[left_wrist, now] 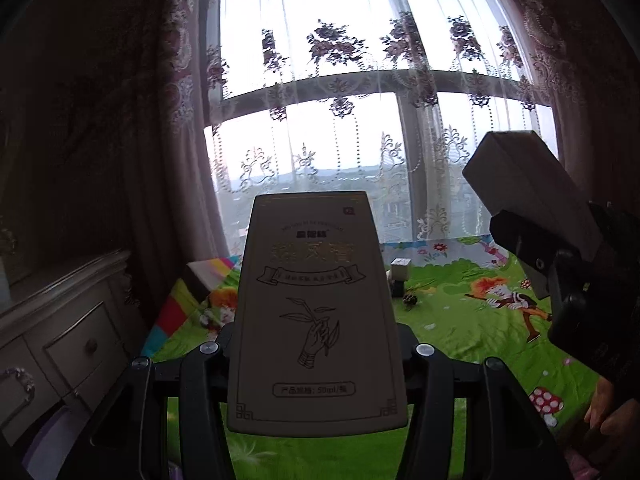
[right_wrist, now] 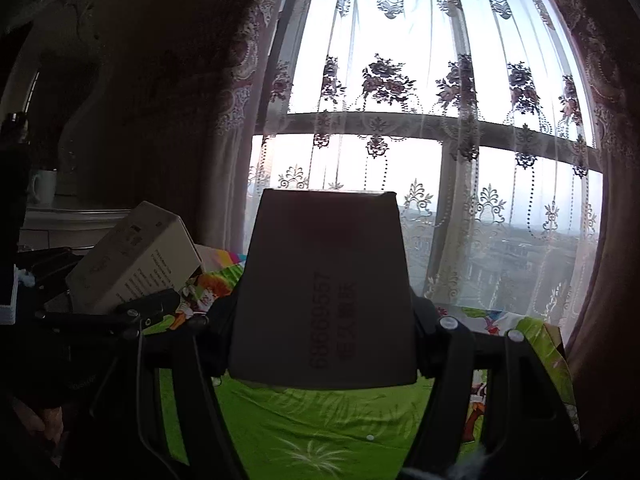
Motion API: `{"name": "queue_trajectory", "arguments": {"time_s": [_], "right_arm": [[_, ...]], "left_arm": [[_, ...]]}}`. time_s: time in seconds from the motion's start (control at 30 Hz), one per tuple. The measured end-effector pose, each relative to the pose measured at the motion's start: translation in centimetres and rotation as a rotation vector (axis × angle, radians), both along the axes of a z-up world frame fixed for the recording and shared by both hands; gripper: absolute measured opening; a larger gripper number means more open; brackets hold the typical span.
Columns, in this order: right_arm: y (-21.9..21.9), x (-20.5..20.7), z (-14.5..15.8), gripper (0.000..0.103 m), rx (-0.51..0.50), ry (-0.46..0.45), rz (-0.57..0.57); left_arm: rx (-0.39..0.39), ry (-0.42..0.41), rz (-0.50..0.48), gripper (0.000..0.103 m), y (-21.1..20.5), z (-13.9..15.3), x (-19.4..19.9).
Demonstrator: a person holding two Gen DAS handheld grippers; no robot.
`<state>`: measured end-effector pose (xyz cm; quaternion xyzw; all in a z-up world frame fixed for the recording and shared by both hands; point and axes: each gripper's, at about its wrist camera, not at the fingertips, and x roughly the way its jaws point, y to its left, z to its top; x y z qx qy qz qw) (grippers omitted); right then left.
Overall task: Organize rigid objects
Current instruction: 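Lift both held boxes and carry them toward the storage box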
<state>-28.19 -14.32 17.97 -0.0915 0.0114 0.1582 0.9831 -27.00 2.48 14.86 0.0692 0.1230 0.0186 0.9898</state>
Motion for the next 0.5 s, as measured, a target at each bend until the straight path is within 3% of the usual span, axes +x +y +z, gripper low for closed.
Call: {"name": "queue_trajectory", "arguments": {"time_s": [0.5], "right_arm": [[9.8,-2.4,-0.7,0.069,-0.149,-0.002,0.293]], "left_arm": [[-0.064,-0.014,0.236,0.053,9.9,-1.1,-5.7]]}}
